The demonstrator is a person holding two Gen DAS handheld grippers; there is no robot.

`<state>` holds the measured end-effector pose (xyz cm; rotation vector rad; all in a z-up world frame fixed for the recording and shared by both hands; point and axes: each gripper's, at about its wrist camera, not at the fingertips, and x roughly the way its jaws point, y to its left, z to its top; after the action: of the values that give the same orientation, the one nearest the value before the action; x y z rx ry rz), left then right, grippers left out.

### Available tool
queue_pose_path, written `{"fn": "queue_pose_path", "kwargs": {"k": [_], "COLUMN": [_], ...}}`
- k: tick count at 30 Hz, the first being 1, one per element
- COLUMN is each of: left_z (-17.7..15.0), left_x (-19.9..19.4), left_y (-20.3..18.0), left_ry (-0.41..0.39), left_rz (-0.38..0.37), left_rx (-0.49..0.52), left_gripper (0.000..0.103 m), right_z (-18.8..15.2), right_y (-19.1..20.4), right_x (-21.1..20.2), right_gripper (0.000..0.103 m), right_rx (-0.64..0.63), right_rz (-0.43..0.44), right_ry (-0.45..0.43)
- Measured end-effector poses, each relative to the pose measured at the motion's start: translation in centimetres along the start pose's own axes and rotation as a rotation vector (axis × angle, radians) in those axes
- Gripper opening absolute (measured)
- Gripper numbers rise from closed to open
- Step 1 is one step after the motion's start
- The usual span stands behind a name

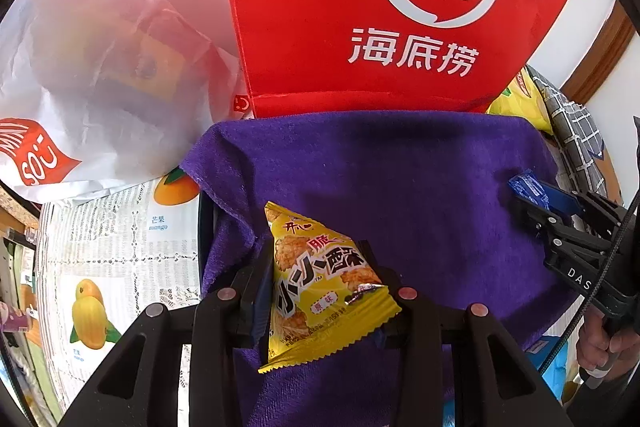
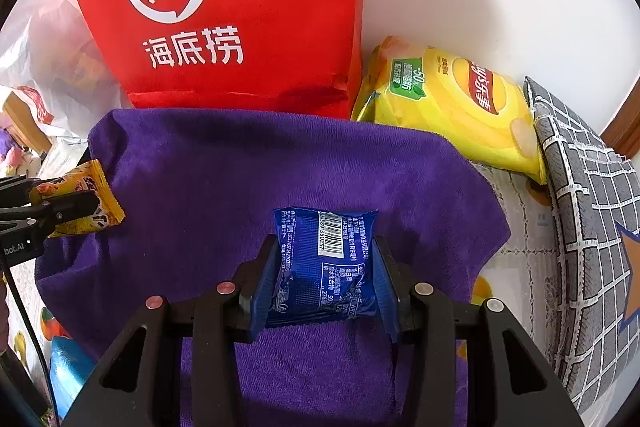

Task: Organize snacks
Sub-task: 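Open the left tool releasing the yellow packet while the right tool releases the blue packet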

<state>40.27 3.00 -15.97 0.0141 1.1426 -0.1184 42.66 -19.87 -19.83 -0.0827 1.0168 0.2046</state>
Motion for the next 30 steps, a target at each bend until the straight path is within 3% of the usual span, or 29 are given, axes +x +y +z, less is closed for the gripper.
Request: {"fn": "queue_pose_path", "kwargs": {"k": [26,30], "left_z": [-0.1,-0.1], "left_x": [0.7,0.6], "left_y": [-0.2,-0.1], "left_ry": [0.029,0.025], "left_rz": [0.006,0.007], "left_rx": [0.01,0.007], "left_gripper": [0.037,0.041], "right_z": [-0.2,-0.3], "right_y": [1.2,1.0], "right_x": [0.3,0.1], "right_gripper": [0.047,0.048], "right_rx": [-0.036,-0.035], "right_rz": [-0.01,-0.006], "right_ry": [0.006,0.001]}}
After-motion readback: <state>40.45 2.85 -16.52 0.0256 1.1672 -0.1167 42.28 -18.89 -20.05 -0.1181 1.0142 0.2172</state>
